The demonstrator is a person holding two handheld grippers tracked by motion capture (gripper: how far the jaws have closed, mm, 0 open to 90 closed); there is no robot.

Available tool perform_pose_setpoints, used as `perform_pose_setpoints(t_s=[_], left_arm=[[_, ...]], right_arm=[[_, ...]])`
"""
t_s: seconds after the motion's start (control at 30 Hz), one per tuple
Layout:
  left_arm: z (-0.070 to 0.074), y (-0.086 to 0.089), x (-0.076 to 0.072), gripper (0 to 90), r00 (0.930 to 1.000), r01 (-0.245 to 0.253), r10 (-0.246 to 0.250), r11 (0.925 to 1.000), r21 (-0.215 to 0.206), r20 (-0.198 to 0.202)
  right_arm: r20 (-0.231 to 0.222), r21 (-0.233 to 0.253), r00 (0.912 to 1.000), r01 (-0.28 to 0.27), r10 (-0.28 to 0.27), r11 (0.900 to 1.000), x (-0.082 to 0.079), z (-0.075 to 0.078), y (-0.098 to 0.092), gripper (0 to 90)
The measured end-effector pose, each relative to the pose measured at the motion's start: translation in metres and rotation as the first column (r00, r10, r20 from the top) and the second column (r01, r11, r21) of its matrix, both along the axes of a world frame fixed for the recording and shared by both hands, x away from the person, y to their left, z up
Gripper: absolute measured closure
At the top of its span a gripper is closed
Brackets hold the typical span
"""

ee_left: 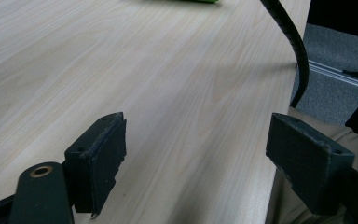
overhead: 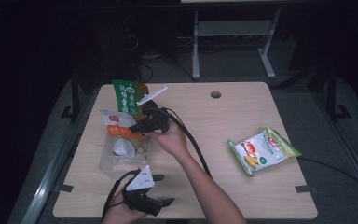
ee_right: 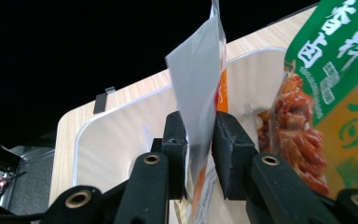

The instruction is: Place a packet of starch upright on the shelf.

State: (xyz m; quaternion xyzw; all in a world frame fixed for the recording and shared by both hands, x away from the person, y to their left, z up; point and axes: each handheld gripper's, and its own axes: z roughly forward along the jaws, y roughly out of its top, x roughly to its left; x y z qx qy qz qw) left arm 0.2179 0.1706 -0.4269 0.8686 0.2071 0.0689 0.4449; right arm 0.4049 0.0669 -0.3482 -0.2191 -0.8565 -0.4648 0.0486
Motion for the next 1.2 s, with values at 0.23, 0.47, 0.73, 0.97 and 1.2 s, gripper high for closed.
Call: perform_pose_setpoints(t_s=[0.23,0.47,0.73,0.97,1.2], left_arm=[[0.0,-0.001,0.0,19.7,1.0,-0.003,0.003,1.0,-0.001,-0.004],[-0.001,-0.002,0.001,19.7,1.0,-0.002,0.002,1.0,0.007,-0.001],[-0.002,-0.003,0.001,20.2,1.0,0.0,0.0,1.0,0.01,-0.006],[-0.003,-0.005,0.003,21.5,0.9998,0.019,-0.019,0.9992,0.034,-0.009],[-0.004,-0.008,0.003,21.4,0.9996,0.025,-0.024,0.9988,0.041,-0.014]], right_arm=[[-0.003,-0.01,1.0,0.001,-0.001,1.0,-0.003,0.003,-0.015,74.2],[-0.006,-0.016,0.9999,0.014,-0.014,1.0,-0.005,0.006,-0.033,72.6],[0.0,-0.028,0.9995,0.03,-0.03,0.999,-0.01,0.005,-0.058,68.7],[-0.009,-0.025,0.9984,0.055,-0.055,0.998,-0.015,0.002,-0.087,64.6],[-0.017,-0.019,0.9959,0.088,-0.088,0.996,-0.02,0.0,-0.117,59.1]])
